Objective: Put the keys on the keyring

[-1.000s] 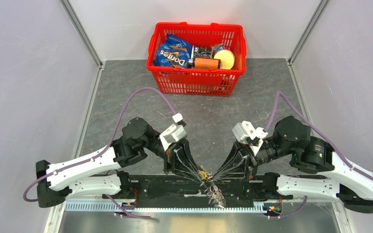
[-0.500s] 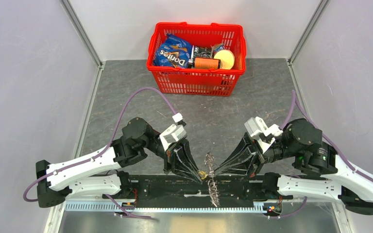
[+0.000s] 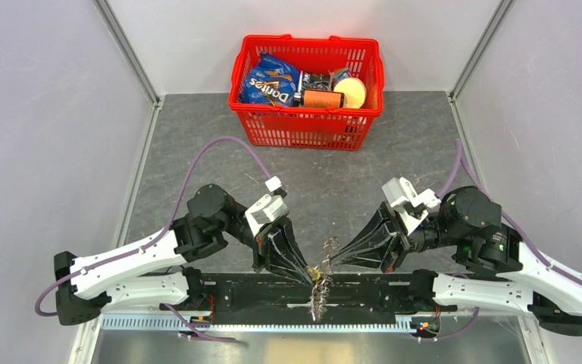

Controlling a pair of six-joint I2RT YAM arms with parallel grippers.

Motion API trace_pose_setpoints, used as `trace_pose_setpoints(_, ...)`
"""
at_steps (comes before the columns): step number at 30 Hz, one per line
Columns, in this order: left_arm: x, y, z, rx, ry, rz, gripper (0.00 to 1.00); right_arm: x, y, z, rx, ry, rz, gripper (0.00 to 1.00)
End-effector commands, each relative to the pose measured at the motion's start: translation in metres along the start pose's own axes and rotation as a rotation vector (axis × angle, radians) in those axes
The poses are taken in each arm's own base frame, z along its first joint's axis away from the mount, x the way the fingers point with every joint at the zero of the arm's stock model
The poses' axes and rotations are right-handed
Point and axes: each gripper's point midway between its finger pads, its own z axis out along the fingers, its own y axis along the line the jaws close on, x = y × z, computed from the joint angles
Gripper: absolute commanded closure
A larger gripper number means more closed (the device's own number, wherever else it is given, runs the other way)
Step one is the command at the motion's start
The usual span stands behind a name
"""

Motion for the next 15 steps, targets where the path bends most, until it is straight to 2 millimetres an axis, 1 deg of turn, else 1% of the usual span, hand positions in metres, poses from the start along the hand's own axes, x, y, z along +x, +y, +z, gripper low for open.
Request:
trace_pose_setpoints(1, -0.016, -0.013, -0.001, 0.036, -0.033, 0.104, 0.98, -0.027, 0.002, -0.002, 0.014, -0.109, -0.035, 1.0)
trace_pose_setpoints(5, -0.016, -0.013, -0.001, 0.034, -0.033, 0.104, 0.98, -0.033, 0.001, -0.004, 0.029, -0.147, -0.027, 1.0)
trace_pose_setpoints(9, -0.016, -0.013, -0.001, 0.034, -0.034, 0.104, 0.98, -0.04, 0.004, -0.005, 0.021, -0.187, -0.011, 1.0)
trace_pose_setpoints(15, -0.017, -0.014, -0.002, 0.031, -0.037, 0.109, 0.98, -0.044, 0.002, 0.0, 0.012, -0.236, 0.03, 1.0)
